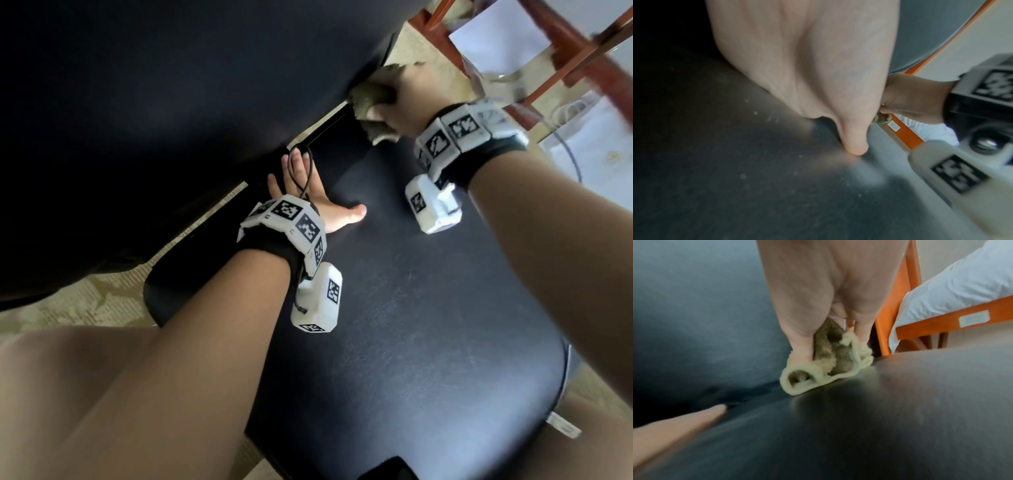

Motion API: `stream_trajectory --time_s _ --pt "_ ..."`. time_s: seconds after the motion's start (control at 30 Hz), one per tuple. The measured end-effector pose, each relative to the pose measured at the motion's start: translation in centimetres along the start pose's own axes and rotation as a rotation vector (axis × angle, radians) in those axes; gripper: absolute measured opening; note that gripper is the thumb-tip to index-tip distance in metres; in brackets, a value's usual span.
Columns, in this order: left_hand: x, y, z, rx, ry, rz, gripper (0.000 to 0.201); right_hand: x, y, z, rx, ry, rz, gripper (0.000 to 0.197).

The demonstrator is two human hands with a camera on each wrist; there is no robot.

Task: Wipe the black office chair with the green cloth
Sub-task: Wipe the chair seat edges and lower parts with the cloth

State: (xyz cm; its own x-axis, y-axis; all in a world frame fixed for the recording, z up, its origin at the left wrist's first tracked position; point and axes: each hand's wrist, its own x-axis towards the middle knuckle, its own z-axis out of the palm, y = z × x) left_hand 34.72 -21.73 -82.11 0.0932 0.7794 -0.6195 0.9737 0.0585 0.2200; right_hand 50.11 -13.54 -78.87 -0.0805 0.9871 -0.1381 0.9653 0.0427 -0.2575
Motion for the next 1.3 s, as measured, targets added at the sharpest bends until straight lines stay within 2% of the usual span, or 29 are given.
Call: stream_trajectory --time_s 0.1,0.23,0.3,0.4,0.57,0.7,0.83,0.93,1.07,1.17,1.3 --pt "-0.1 0.1 0.2 -0.002 0.022 -0.005 0.116 -1.3 -0.8 2.0 0.102 0.041 0.005 0.057" --pt "-0.1 0.1 0.2 0.011 0.039 -0.007 0.117 -0.7 -1.6 3.7 0.124 0.069 0.25 0.067" --pt "0.0 0.1 0.2 -0.001 0.039 -0.003 0.117 -0.1 -1.8 4.0 0.025 0.047 0.285 0.069" --pt "0.1 0.0 0.1 0.009 0.019 0.0 0.116 0.6 -1.3 4.0 -0.076 0.026 0.239 0.06" --pt "0.3 -0.1 0.2 0.004 0.009 0.003 0.117 2.6 1.0 3.4 -0.078 0.012 0.207 0.043" --pt "0.2 -0.2 0.2 -0.004 0.007 0.014 0.117 4.6 3.1 1.0 -0.098 -0.002 0.337 0.039" --pt "0.3 0.1 0.4 0.041 -0.001 -0.002 0.115 5.3 5.1 -0.7 -0.026 -0.039 0.424 0.046" --pt "0.3 0.2 0.6 0.052 0.022 -0.012 0.115 4.1 3.8 -0.7 -0.062 -0.07 0.361 0.045" --pt "0.3 0.2 0.8 0.045 0.046 -0.018 0.115 2.0 0.1 1.0 -0.091 -0.092 0.133 0.04" --pt "0.2 0.3 0.8 0.055 0.062 -0.023 0.116 0.6 -1.5 2.2 -0.03 -0.096 0.014 0.053" --pt "0.2 0.6 0.5 0.063 0.053 -0.041 0.117 -1.5 -2.0 3.7 0.051 -0.059 -0.072 0.05"
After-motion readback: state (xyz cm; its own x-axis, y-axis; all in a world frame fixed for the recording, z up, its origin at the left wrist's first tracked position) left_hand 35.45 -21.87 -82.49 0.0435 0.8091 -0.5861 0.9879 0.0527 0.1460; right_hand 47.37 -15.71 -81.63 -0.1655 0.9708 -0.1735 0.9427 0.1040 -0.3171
